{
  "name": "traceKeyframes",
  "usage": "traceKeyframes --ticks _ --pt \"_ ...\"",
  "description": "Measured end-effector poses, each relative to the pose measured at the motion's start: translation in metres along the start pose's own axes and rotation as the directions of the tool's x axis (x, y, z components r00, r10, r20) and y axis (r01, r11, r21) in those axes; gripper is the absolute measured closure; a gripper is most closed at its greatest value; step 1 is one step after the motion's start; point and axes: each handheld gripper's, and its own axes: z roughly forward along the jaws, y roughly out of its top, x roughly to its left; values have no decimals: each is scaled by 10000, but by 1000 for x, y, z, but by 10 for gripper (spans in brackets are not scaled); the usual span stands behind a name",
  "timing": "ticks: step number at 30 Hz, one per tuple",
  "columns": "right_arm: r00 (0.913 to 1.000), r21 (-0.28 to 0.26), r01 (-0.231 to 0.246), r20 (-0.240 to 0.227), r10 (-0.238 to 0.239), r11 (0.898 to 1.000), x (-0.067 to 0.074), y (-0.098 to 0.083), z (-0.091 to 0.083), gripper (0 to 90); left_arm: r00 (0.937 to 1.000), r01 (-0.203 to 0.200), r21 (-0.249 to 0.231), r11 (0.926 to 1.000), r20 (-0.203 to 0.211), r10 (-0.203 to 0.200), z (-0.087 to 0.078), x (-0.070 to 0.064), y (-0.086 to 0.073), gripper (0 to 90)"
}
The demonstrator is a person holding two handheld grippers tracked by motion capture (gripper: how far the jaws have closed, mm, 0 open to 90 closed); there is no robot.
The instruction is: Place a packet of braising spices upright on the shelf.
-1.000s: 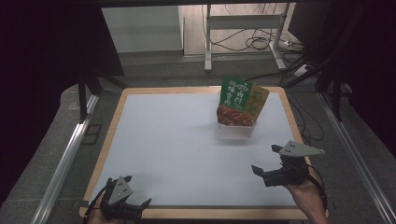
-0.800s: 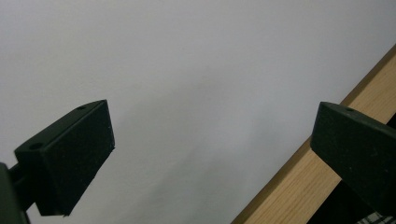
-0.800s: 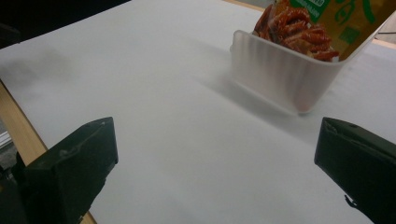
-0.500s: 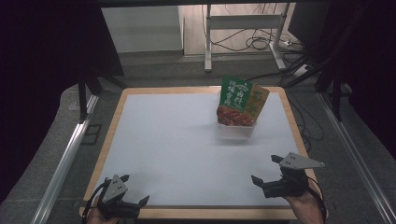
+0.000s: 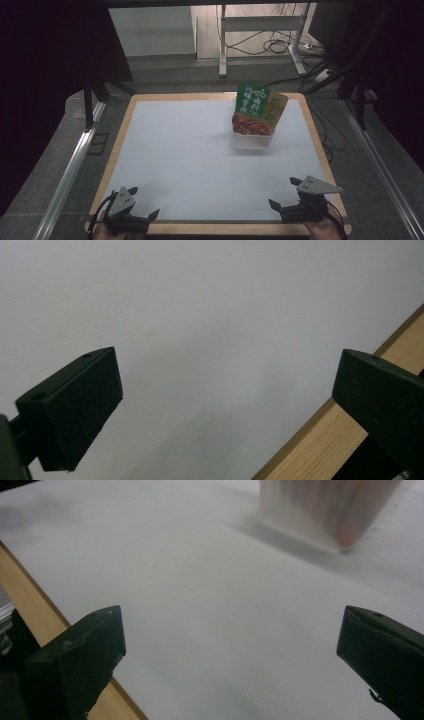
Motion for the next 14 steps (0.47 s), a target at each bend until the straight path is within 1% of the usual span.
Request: traceKeyframes --ticks 2,3,5,7,12,14 --pt "9999 140 -108 -37 108 9998 0 -10 2 0 10000 -15 6 10000 2 15 0 0 0 0" --pt "9999 140 -108 -37 108 9998 0 -10 2 0 10000 -15 6 10000 2 15 0 0 0 0" --pt "9998 214 -199 -86 201 9996 1 -16 3 0 10000 -34 16 10000 16 34 0 0 0 0" --pt "9998 327 -177 -92 180 9993 1 -22 4 0 10000 -52 29 10000 21 52 0 0 0 0" --pt "9997 766 -214 -74 221 9968 2 -28 6 0 9999 -117 54 9999 19 116 1 -1 0 0" --pt "9999 892 -97 -95 106 9960 3 -29 8 0 9999 -162 109 9998 2 162 1 -1 1 0"
